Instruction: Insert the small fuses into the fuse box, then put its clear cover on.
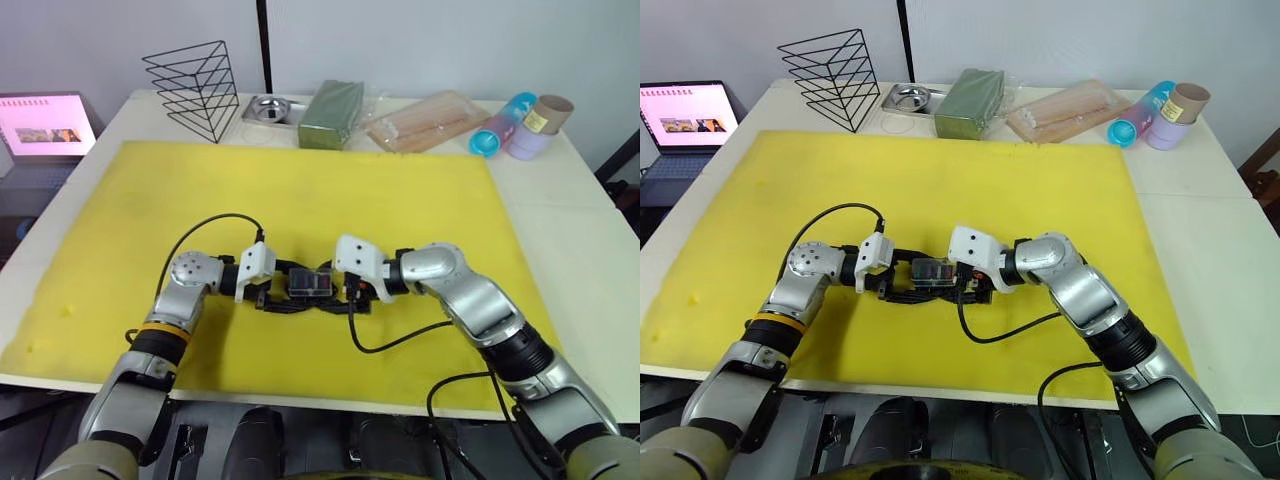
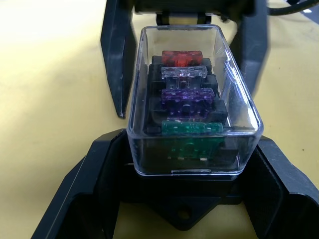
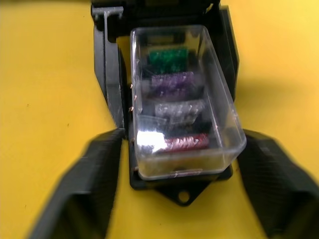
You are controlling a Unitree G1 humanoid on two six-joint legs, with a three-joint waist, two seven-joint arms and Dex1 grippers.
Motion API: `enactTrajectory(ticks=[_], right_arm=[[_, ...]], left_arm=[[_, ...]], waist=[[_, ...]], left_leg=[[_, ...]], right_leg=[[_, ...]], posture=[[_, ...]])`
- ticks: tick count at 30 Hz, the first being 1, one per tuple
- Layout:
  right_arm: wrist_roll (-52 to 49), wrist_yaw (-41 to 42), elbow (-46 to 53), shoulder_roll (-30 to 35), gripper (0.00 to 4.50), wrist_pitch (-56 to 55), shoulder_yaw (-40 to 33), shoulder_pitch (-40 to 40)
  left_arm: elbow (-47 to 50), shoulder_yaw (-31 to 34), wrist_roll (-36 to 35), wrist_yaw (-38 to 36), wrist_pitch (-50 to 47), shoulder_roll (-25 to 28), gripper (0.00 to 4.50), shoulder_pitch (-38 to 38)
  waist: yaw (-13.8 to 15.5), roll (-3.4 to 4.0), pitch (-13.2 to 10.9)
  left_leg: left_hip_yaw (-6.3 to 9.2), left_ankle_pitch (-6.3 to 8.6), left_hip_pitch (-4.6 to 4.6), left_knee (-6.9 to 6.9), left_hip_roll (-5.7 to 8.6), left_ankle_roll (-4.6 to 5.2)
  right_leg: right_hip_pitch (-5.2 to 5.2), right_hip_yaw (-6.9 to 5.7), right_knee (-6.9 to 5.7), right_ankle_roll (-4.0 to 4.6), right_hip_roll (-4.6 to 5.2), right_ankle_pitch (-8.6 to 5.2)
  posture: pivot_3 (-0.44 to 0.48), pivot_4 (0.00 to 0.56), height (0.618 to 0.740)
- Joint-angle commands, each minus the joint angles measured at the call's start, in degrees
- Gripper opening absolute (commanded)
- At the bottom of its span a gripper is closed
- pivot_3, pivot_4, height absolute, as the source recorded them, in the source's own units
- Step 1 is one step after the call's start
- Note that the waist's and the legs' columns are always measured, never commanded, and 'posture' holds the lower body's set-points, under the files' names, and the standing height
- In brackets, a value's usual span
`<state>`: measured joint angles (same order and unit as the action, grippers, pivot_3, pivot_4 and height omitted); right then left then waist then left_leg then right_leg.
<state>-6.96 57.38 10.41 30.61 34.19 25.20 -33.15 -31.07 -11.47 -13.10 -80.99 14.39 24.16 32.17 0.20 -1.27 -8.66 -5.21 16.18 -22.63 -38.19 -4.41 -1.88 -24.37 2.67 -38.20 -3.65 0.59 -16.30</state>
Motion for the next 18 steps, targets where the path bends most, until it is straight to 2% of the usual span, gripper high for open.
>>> enactTrajectory(ticks=[1,6,13,15,18], right_arm=[[-0.34,0.64,1.87,0.40,4.45,-0.44,-0.78,-0.55],[-2.51,0.76,4.53,0.69,4.45,0.77,-3.28,-0.89],[-6.66,4.85,8.96,6.95,4.45,3.40,-7.86,-1.78],[-10.56,6.72,10.57,8.44,4.45,5.59,-11.14,-3.08],[-21.19,6.00,10.93,3.98,4.45,9.26,-18.97,-5.17]], left_arm=[[0.44,0.09,0.09,0.16,0.13,-0.65,2.82,-0.48],[0.67,0.08,0.08,0.13,-0.03,-0.58,2.82,-0.60],[0.65,0.21,0.11,0.34,-0.16,-0.56,2.82,-0.52],[0.56,0.26,0.10,0.35,-0.16,-0.52,2.82,-0.51],[0.37,0.26,0.12,0.32,-0.09,-0.60,2.82,-0.42]], waist=[[0.02,0.00,0.00],[0.03,0.00,0.00],[0.05,0.00,0.00],[0.05,0.00,0.00],[0.03,0.00,-0.01]], left_leg=[[0.00,0.00,0.00,0.00,0.00,0.00],[0.00,0.00,0.00,0.00,0.00,0.00],[0.00,0.00,-0.01,0.00,0.00,0.00],[0.01,0.00,-0.01,0.01,0.00,0.00],[0.03,0.00,-0.01,0.01,0.00,0.00]], right_leg=[[0.00,0.00,0.00,0.00,0.00,0.00],[0.00,0.00,0.00,0.00,0.00,0.00],[0.00,0.00,0.02,0.00,0.01,0.00],[0.00,0.00,0.01,0.00,0.00,0.00],[0.00,0.00,0.01,0.00,0.00,0.00]], posture=[[0.000,0.150,0.740],[0.000,0.150,0.740],[0.000,0.150,0.740],[0.000,0.150,0.740],[0.000,0.150,0.740]])
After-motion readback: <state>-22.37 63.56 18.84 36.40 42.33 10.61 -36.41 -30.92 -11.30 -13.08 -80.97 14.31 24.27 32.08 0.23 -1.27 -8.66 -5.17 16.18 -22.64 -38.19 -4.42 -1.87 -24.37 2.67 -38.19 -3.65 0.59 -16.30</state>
